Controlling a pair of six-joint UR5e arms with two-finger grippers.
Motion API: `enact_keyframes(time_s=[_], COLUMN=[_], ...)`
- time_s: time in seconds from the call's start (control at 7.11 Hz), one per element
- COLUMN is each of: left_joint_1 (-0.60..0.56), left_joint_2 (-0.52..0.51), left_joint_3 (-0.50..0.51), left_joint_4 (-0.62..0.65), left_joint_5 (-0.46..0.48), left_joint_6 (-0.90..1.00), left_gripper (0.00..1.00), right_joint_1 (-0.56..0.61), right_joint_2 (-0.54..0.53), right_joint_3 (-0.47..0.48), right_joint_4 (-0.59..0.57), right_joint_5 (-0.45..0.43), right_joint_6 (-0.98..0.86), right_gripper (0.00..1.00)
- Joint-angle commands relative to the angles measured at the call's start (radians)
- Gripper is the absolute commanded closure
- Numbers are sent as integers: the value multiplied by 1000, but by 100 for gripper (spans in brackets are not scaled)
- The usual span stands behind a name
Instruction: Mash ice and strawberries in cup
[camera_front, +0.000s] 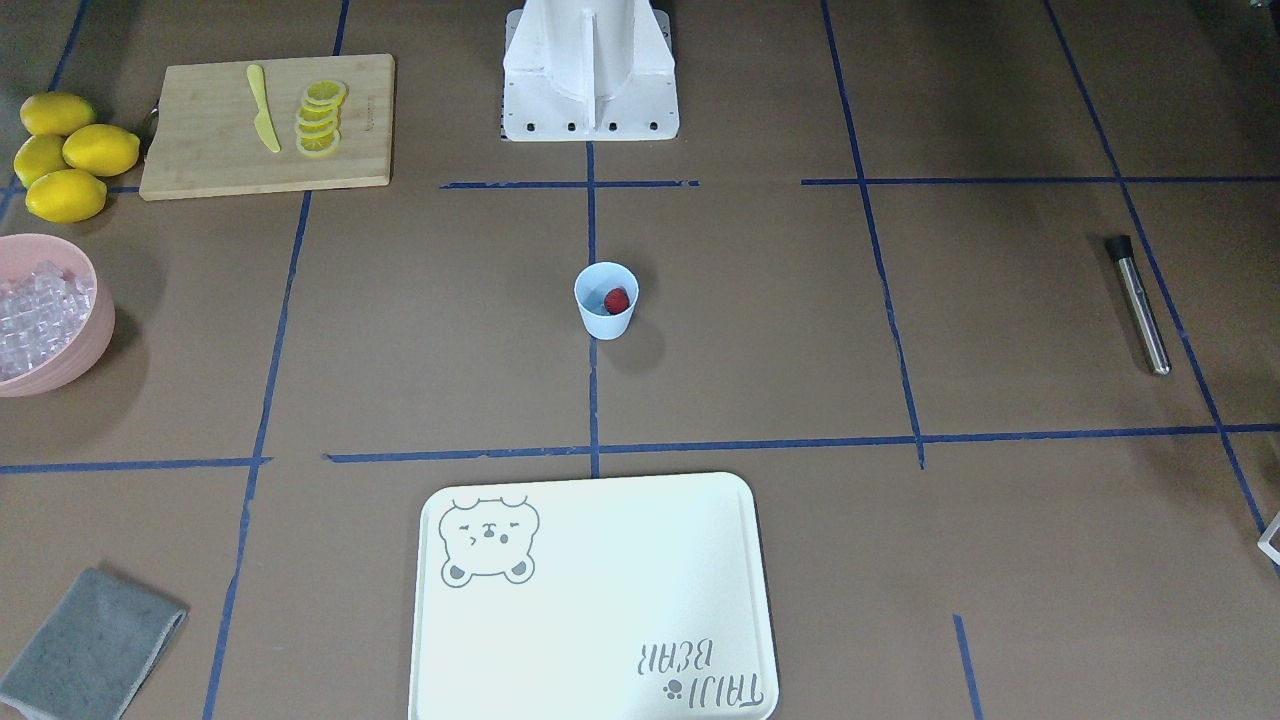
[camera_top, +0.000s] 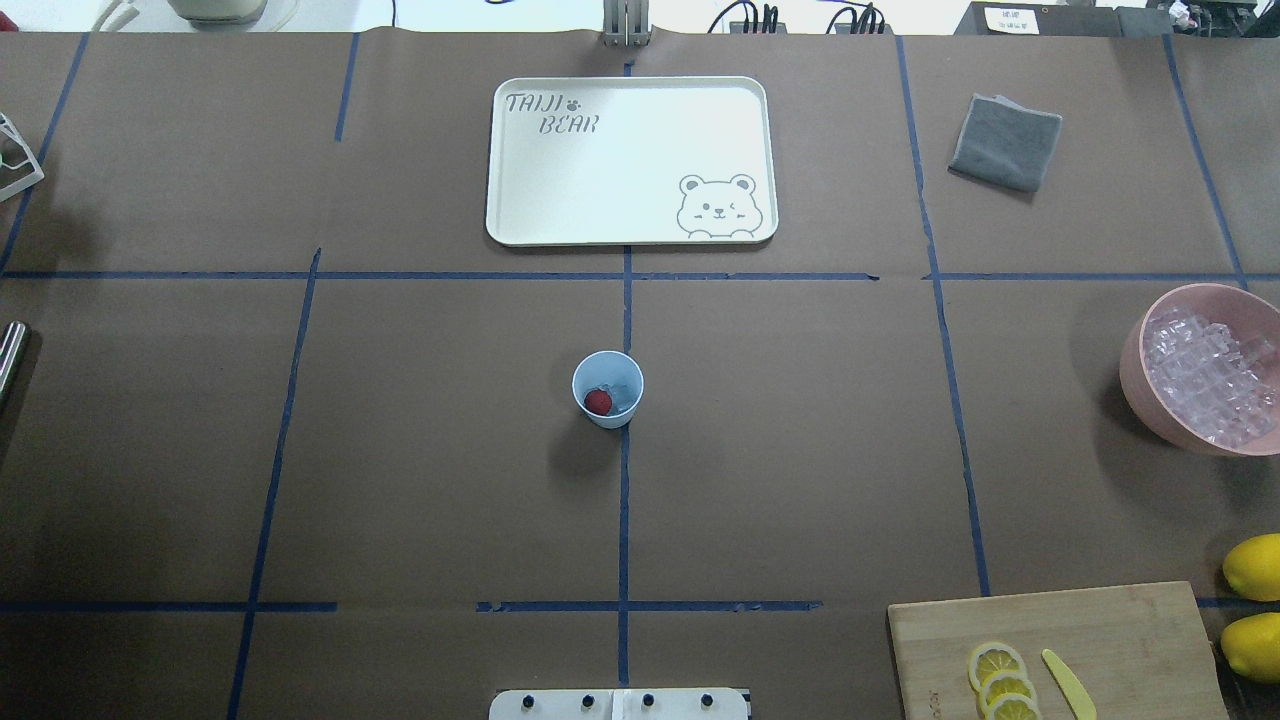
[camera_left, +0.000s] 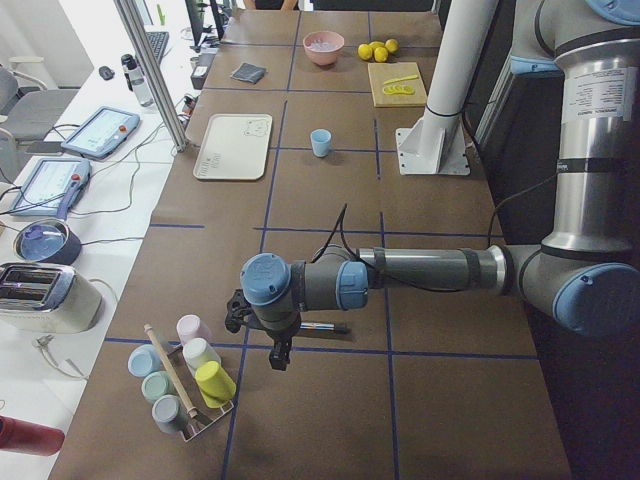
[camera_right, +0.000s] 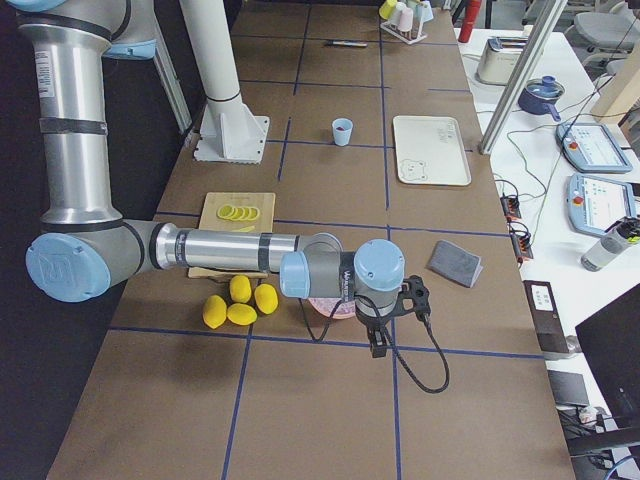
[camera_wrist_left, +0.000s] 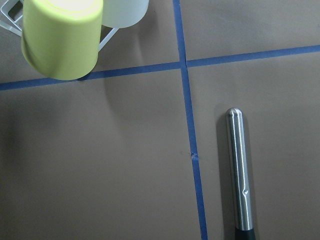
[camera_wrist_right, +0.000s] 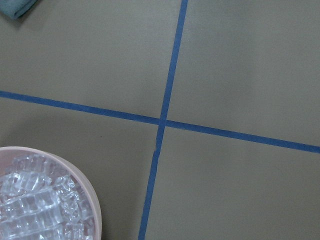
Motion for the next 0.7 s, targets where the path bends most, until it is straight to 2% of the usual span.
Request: enact_keyframes(time_s=[0.0,0.56], left_joint_1=[-3,-3], left_joint_2=[1,-5], left_joint_3=[-3,-3], left_joint_4=[-1,-1], left_joint_5=[0,2], left_joint_6=[0,-17], left_gripper=[0,0], right_joint_1=[0,0], right_joint_2=[0,0], right_joint_3=[-1,1], right_joint_4=[0,0], right_joint_5=[0,0], right_joint_6=[0,0], right_gripper=[0,0])
